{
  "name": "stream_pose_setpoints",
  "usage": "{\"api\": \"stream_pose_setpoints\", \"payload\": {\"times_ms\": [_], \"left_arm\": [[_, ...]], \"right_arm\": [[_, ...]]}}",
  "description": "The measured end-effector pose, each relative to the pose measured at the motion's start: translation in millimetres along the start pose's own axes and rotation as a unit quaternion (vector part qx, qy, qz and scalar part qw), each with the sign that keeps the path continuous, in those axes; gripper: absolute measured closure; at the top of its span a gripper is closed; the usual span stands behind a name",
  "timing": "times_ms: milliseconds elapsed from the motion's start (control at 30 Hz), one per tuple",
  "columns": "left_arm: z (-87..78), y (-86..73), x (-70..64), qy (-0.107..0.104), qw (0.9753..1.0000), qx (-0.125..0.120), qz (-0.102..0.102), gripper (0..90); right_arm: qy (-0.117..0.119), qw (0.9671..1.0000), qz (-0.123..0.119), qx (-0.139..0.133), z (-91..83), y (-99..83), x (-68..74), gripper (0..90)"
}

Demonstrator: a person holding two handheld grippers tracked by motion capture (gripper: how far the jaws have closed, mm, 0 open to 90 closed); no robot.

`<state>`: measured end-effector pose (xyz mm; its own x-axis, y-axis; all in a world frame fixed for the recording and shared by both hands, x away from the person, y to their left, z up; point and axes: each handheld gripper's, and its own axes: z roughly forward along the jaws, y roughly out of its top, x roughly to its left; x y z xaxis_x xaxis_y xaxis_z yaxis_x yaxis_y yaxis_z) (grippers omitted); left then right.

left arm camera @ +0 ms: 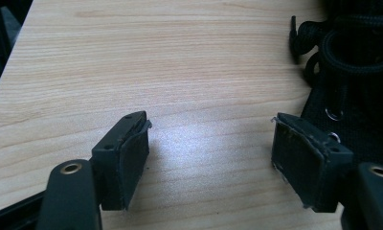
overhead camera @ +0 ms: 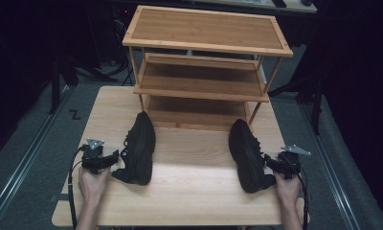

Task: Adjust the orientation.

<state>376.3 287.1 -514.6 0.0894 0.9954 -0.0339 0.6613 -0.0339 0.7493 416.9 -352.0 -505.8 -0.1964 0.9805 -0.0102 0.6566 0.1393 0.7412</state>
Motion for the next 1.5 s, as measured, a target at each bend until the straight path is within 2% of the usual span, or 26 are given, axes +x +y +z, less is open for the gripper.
{"api": "stream_pose_setpoints", "payload": {"times_ms": [100, 233, 367, 700, 900, 1100, 1300, 1500], "left_arm": [[-0.2, -0.1, 1.0, -0.004, 1.0, -0.001, 0.0, 28.7], [-1.3, -0.7, -2.2, -0.024, 0.9995, 0.002, 0.018, 27.7], [-2.5, -0.3, -3.9, -0.042, 0.9991, 0.003, 0.008, 26.0], [-1.0, 0.3, -14.5, -0.083, 0.9963, -0.002, 0.021, 26.5], [-0.3, 0.3, -19.2, -0.1, 0.9946, -0.003, 0.025, 26.0], [2.1, 5.0, -27.3, -0.105, 0.9937, 0.005, 0.04, 25.7], [1.4, 5.9, -30.1, -0.11, 0.9932, 0.0, 0.04, 28.4], [-1.4, 10.3, -35.9, -0.11, 0.9922, -0.007, 0.057, 30.0]], "right_arm": [[0.0, 1.0, 0.001, 0.001, -0.1, 0.0, 0.6, 37.8], [-0.001, 1.0, 0.001, 0.001, -0.2, 0.0, 0.6, 37.7], [-0.001, 1.0, 0.002, 0.001, -0.3, -0.1, 0.6, 37.7], [-0.002, 1.0, 0.001, 0.001, -0.4, -0.2, 0.9, 37.6], [-0.001, 1.0, -0.001, 0.001, -0.4, -0.2, 0.8, 37.6], [-0.001, 1.0, -0.001, 0.0, -0.4, -0.3, 0.8, 37.6], [-0.001, 1.0, -0.002, 0.0, -0.6, -0.4, 0.7, 37.6], [-0.001, 1.0, -0.001, 0.001, -0.6, -0.4, 0.6, 37.5]]}}
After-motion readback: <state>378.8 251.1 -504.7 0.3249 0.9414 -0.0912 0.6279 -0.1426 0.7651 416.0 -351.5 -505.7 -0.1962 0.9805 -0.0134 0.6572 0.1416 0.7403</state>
